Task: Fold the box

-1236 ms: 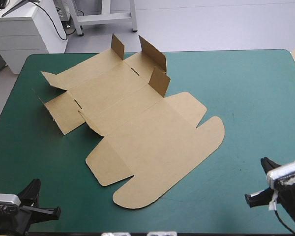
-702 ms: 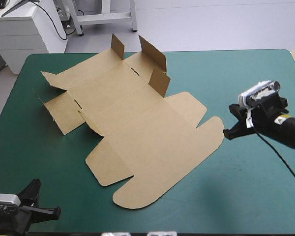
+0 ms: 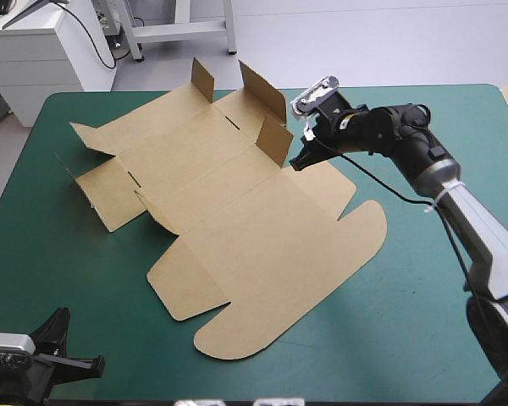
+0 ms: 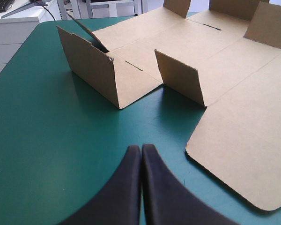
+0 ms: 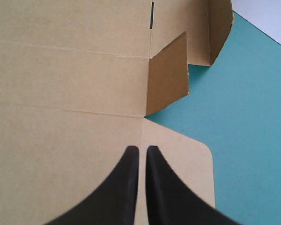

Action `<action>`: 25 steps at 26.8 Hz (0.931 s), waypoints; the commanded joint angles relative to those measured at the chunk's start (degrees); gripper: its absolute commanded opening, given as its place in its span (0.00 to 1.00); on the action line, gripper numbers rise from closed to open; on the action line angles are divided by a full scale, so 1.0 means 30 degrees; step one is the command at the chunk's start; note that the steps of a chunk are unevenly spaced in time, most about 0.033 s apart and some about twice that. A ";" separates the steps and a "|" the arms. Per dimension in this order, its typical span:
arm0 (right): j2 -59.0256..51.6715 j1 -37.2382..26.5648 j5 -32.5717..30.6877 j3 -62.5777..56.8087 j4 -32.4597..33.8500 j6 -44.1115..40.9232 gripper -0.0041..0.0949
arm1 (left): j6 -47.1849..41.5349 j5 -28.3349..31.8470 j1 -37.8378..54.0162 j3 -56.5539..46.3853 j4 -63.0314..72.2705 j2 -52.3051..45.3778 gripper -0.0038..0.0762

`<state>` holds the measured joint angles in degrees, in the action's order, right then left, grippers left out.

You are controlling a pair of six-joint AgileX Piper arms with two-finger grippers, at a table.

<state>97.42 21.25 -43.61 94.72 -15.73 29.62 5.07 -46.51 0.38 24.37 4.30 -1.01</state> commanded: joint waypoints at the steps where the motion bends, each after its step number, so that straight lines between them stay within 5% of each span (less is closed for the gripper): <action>1: 0.1348 -0.0002 0.0330 0.2864 -0.0506 0.0092 0.33 | -0.0171 0.1415 -0.0105 0.0403 0.0207 -0.0103 0.04; 5: 0.4123 -0.0002 0.0378 0.5485 -0.0460 0.0092 0.77 | -0.0171 0.1415 -0.0105 0.0403 0.0207 -0.0103 0.04; 25: 0.7876 -0.0309 0.2090 0.8006 -0.0348 0.0226 0.74 | -0.0171 0.1442 -0.0105 0.0403 0.0207 -0.0103 0.04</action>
<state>124.69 21.27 -42.18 116.51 -14.96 29.80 5.07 -46.51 0.38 24.37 4.30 -1.01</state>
